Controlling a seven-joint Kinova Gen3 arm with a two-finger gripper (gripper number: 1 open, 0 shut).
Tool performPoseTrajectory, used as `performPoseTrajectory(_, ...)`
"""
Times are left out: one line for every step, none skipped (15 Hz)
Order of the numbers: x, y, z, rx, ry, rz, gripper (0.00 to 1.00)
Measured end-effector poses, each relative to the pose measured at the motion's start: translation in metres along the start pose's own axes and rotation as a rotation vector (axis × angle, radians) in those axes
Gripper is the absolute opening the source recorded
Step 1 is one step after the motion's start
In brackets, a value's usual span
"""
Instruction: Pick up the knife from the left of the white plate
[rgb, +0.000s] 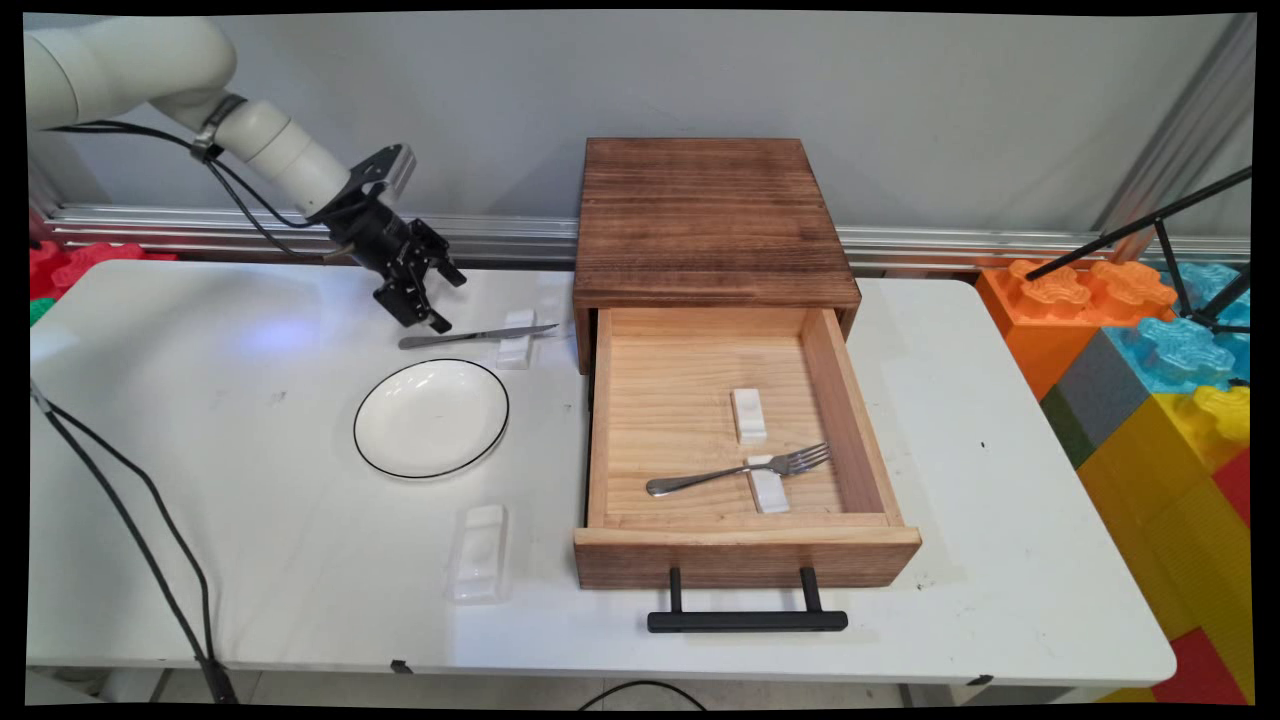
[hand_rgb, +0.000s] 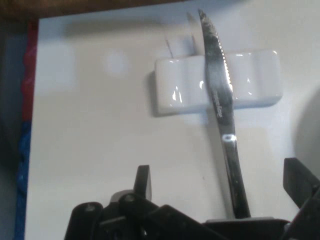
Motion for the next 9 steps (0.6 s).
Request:
performPoseTrajectory(-0.002,0.0,0.001,-0.002,0.001,0.0,1.0)
performPoseTrajectory(-0.004,0.0,0.003,-0.005,0.003,-0.001,1.0)
performPoseTrajectory(-0.006,0.0,0.004,-0.005,0.005,-0.001,1.0)
performPoseTrajectory(-0.008,0.001,0.006,-0.006,0.007,-0.002,1.0)
performPoseTrajectory(-0.009,0.001,0.008,-0.006,0.009,-0.003,1.0)
performPoseTrajectory(-0.01,0.001,0.01,-0.007,0.013,-0.003,1.0)
performPoseTrajectory(-0.011,0.001,0.012,-0.008,0.016,-0.004,1.0)
performPoseTrajectory(-0.012,0.001,0.014,-0.009,0.02,-0.004,1.0)
performPoseTrajectory(-0.013,0.002,0.017,-0.012,0.024,-0.004,1.0)
